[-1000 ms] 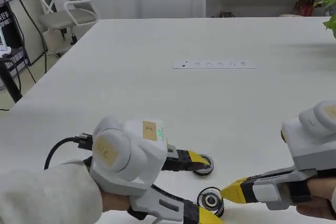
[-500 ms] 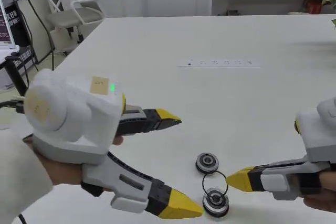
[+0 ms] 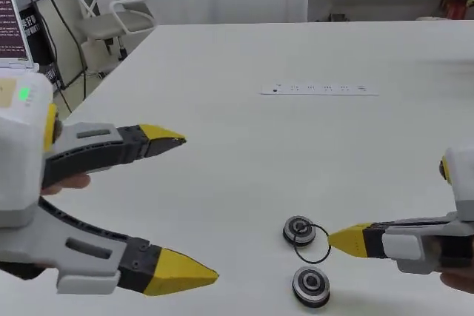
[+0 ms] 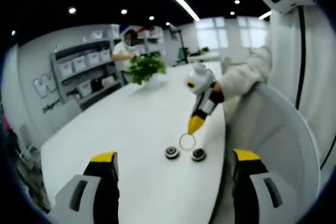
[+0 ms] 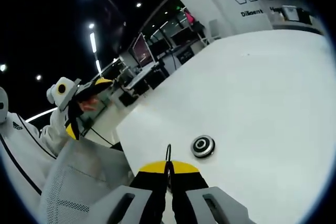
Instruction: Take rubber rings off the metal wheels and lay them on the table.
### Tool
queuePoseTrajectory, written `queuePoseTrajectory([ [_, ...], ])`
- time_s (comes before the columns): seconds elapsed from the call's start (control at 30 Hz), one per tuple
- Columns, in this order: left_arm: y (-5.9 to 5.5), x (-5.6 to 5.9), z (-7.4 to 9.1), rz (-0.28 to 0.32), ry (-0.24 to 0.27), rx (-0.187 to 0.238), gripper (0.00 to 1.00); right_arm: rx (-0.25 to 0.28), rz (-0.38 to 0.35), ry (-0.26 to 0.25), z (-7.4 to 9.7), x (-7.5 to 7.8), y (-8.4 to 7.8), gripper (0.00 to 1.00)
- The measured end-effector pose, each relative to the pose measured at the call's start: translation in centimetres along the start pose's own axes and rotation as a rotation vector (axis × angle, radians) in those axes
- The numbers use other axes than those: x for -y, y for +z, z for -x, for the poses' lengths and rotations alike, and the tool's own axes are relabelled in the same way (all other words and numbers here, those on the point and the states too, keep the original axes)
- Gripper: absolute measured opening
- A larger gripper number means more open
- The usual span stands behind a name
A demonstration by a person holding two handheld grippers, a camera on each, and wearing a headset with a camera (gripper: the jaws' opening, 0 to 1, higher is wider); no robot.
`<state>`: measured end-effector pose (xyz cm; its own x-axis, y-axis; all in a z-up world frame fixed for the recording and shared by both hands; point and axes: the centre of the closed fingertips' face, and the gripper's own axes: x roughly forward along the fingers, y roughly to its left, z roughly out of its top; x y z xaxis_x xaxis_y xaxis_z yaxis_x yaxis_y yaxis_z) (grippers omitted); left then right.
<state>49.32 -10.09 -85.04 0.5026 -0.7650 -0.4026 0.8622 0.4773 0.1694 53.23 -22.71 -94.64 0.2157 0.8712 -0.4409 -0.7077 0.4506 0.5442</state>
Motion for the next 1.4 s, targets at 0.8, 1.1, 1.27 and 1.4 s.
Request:
queuePoseTrajectory([
  [0.8, -5.8, 2.0, 0.3, 0.19, 0.069, -0.04, 0.94, 0.08, 0.067, 0.02, 0.8, -2.0, 3.0, 0.0],
  [1.1, -6.0, 2.5, -0.4, 0.18, 0.042, -0.043, 0.93, 0.12, 0.107, 0.016, 1.2, -2.8, 5.0, 0.0],
  [1.27, -5.9, 2.3, -0.7, 0.176, 0.037, -0.038, 0.93, 0.104, 0.142, 0.037, 0.8, -3.8, 6.0, 0.0],
  [1.4, -5.8, 2.3, -0.9, 0.168, 0.034, -0.036, 0.92, 0.091, 0.167, 0.065, 0.0, -5.3, 7.2, 0.0],
])
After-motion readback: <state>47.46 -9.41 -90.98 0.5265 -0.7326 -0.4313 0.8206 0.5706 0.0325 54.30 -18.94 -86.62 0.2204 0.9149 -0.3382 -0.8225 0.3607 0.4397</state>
